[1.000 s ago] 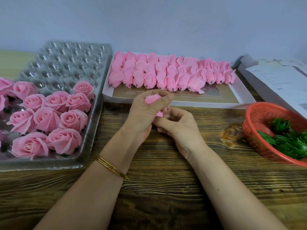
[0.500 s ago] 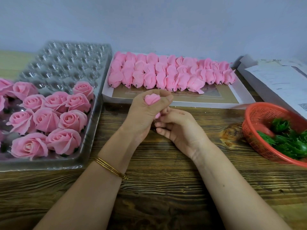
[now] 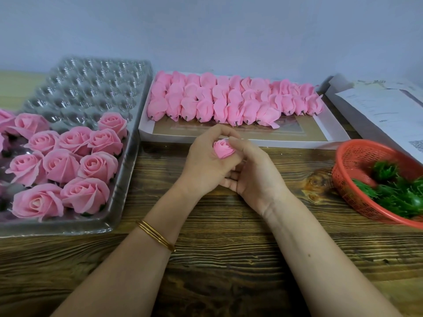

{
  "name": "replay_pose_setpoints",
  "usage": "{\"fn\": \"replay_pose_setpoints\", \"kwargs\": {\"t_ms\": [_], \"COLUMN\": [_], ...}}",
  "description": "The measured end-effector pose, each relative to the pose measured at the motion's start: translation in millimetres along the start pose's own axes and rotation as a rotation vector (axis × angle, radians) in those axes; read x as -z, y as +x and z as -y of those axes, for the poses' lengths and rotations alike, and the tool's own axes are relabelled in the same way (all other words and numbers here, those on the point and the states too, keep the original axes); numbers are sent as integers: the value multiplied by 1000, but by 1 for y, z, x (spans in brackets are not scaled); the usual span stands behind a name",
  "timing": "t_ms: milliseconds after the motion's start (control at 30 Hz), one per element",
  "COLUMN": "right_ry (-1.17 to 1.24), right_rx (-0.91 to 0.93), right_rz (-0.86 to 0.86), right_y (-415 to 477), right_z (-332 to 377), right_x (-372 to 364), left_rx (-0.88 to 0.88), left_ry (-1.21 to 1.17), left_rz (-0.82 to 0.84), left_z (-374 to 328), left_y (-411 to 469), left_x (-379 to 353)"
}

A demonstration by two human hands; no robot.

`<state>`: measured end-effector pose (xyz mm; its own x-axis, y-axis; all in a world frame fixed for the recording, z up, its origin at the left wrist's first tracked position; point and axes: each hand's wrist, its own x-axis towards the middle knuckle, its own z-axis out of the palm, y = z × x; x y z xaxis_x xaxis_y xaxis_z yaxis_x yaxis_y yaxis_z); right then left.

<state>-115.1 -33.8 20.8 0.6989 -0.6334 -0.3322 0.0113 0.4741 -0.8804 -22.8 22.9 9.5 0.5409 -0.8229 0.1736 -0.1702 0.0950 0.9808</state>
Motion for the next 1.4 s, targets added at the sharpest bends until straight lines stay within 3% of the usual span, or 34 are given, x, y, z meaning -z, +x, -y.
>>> {"fn": "replay_pose_setpoints", "kwargs": {"t_ms": [867, 1133, 1400], "right_ry": [-43, -51, 9], "right_rx": [-3, 86, 140], "right_rz": [21, 10, 77], "right_y": [1, 3, 1], "right_z": [-5, -7, -10], "right_x": [2, 1, 1], "left_rx": [19, 52, 222], "left_ry": [127, -178, -530], "left_rz": [-2, -242, -193], "left_z": [0, -3, -13], "left_y": [-3, 4, 6], "left_x": [-3, 0, 5]}}
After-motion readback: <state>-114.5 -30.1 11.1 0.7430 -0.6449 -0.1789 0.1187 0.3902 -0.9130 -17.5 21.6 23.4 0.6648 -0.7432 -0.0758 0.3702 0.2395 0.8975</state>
